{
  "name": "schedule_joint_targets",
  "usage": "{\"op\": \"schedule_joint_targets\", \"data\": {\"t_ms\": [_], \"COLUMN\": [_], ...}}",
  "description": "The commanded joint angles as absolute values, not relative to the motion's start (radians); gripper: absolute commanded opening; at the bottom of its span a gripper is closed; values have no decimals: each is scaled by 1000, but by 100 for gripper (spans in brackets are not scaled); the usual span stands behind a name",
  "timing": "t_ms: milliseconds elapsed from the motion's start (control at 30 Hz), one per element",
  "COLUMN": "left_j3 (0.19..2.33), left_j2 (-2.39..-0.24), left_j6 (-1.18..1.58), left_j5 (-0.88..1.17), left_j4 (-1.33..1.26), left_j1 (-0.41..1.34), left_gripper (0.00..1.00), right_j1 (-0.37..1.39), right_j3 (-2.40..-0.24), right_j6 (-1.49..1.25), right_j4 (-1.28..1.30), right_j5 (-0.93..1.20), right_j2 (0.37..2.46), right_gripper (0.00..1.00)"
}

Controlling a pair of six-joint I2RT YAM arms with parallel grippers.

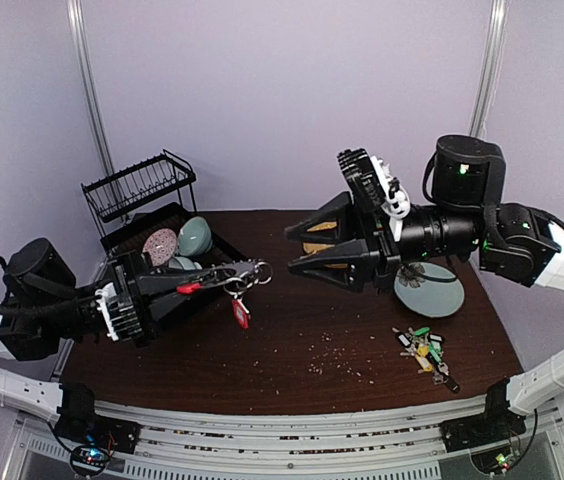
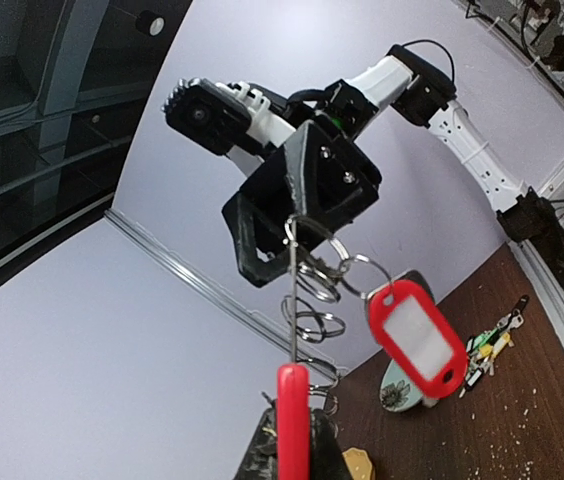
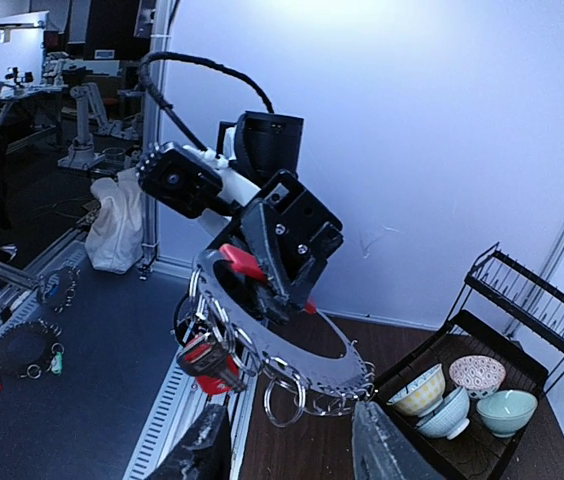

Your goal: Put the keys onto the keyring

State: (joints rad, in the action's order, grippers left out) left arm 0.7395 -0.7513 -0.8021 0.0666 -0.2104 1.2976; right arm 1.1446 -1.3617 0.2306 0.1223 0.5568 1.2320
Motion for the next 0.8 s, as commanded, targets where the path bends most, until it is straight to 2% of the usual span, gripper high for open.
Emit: {"op": "schedule_joint_targets", "data": {"t_ms": [0, 133, 267, 400, 533, 667, 767], "left_j3": [706, 675, 687, 689, 675, 627, 617], "left_j2": [-742, -759, -783, -791, -792, -801, -819], "left_j6": [-714, -683, -670, -663, -651, -599, -559], "left_j5": [172, 215, 240, 240, 226, 229, 240], "left_j4": [-394, -462, -461, -464, -494, -642, -684], "left_j1": [1299, 1299, 1299, 1298, 1299, 1299, 1299], "left_gripper": [0, 0, 0, 0, 0, 0, 0], "right_j1": [1160, 1185, 1199, 1199, 1198, 1201, 1201], "right_j3": [-1381, -1415, -1405, -1386, -1380, -1372, -1354], "right_j6": [314, 334, 341, 342, 340, 333, 299], "right_j4": [142, 177, 131, 110, 104, 73, -1], "right_j5": [672, 644, 628, 643, 655, 650, 659], "right_j2": [1268, 1308, 1307, 1296, 1306, 1320, 1324], "right_gripper": [46, 50, 50, 44, 49, 53, 48]}}
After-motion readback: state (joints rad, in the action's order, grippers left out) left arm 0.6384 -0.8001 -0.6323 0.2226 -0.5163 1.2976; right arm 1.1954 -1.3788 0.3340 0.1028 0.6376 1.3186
